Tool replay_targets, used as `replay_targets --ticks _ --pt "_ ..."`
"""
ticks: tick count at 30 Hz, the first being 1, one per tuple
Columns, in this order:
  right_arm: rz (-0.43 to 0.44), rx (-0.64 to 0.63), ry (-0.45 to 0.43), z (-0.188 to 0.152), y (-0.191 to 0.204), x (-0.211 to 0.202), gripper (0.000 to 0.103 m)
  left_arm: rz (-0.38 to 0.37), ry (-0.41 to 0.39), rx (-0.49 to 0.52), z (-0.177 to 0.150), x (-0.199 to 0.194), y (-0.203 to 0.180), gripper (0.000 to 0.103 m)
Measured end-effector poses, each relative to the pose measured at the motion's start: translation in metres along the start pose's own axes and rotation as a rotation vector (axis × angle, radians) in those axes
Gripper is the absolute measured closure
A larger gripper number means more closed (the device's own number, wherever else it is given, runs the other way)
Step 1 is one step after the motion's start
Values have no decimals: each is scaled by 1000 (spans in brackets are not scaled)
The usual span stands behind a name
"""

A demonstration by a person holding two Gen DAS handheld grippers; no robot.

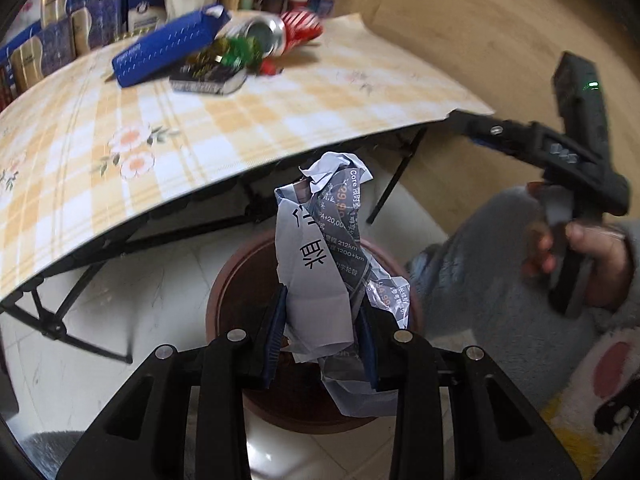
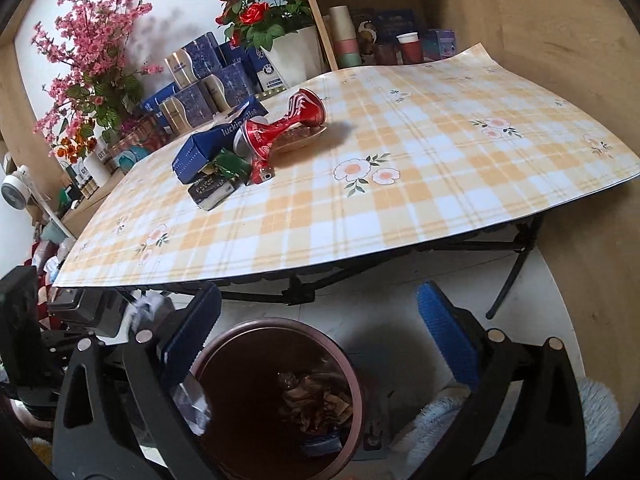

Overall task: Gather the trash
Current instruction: 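Lower the crumpled grey paper into the bin and open the left tool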

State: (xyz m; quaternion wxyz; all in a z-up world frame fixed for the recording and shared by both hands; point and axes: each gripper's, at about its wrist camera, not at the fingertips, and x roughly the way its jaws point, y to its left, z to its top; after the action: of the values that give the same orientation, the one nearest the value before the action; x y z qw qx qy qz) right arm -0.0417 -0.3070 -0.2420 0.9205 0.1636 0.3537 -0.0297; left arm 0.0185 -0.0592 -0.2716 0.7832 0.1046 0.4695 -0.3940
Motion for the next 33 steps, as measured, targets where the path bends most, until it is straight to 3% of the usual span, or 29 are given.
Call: replay_targets --ticks 7,18,22,25,33 --pt "14 7 10 -2 -2 2 6 -7 93 -50 -3 25 12 69" --pt "10 0 20 -2 1 2 6 -10 99 -46 -1 28 8 62" --pt "9 -6 24 -2 1 3 6 -11 103 -70 -1 28 12 46" --pt "9 -11 25 -3 3 2 6 -10 90 -85 0 26 14 34" --pt "2 -11 26 -3 3 2 6 52 -57 -121 6 2 21 27"
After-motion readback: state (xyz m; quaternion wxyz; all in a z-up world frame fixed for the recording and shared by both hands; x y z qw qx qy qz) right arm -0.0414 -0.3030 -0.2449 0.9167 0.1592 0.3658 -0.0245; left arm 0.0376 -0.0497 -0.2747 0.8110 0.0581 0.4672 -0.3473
